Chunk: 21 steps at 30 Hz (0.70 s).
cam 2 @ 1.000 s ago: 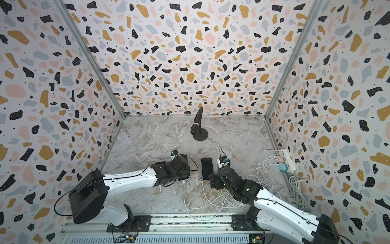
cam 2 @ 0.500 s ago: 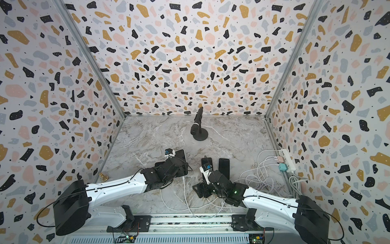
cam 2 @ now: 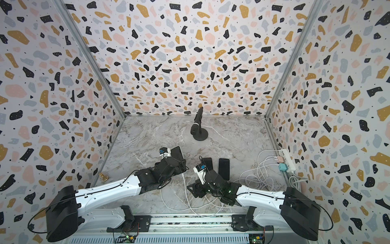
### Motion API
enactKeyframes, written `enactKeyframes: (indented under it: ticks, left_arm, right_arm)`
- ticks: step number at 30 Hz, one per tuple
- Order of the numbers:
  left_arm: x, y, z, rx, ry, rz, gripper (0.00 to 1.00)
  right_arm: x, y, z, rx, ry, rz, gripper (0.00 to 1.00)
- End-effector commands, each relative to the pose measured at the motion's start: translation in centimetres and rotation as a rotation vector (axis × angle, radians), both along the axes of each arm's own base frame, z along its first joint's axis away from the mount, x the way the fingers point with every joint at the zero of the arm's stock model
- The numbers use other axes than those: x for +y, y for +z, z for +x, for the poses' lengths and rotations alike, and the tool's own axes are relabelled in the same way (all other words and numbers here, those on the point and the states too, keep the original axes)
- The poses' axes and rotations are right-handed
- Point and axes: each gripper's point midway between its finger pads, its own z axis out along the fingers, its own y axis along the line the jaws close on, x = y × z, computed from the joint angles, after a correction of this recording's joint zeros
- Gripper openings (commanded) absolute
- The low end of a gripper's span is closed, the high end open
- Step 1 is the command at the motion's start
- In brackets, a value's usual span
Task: Unplug the charging cable from the phone
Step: Remove the charging cable from the phone.
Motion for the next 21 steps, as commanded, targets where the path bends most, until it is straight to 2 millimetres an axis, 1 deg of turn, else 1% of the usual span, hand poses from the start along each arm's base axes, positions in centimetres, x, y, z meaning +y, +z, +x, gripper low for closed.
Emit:
enactKeyframes:
  ticks: [1, 4, 7, 9, 12, 15, 18, 21]
  left_arm:
    - [-0.3, 2.0, 0.6, -0.080, 0.005, -0.050, 0.62]
    - [-1.5, 2.5, 0.6, -0.105, -0.066, -0.051, 0.63]
    - [-2.0, 3.0, 0.4, -0.117, -0.108, -0.052, 0.64]
    - [-2.4, 3.8, 0.2, -0.134, -0.153, -0.044, 0.64]
    - [-3.2, 5.5, -0.2, -0.164, -0.235, -0.017, 0.64]
    - [-3.6, 6.4, -0.7, -0.184, -0.309, 0.012, 0.65]
    - [-3.4, 7.1, -1.2, -0.187, -0.317, -0.012, 0.66]
    - [-3.3, 7.5, -1.3, -0.191, -0.303, -0.047, 0.67]
  right_arm:
    - [0.8, 1.1, -0.4, -0.027, 0.048, 0.034, 0.67]
    - [0.8, 1.1, -0.7, -0.026, 0.061, 0.039, 0.66]
    - [0.5, 1.4, -0.6, -0.041, 0.060, 0.033, 0.68]
    - [0.4, 1.6, -0.6, -0.051, 0.066, 0.032, 0.69]
    - [0.2, 2.2, -0.5, -0.055, 0.073, 0.041, 0.71]
    - [0.1, 2.7, -0.3, -0.056, 0.071, 0.064, 0.72]
    - [0.4, 2.9, 0.2, -0.054, 0.064, 0.090, 0.72]
    - [1.4, 2.3, 0.5, -0.033, 0.062, 0.112, 0.71]
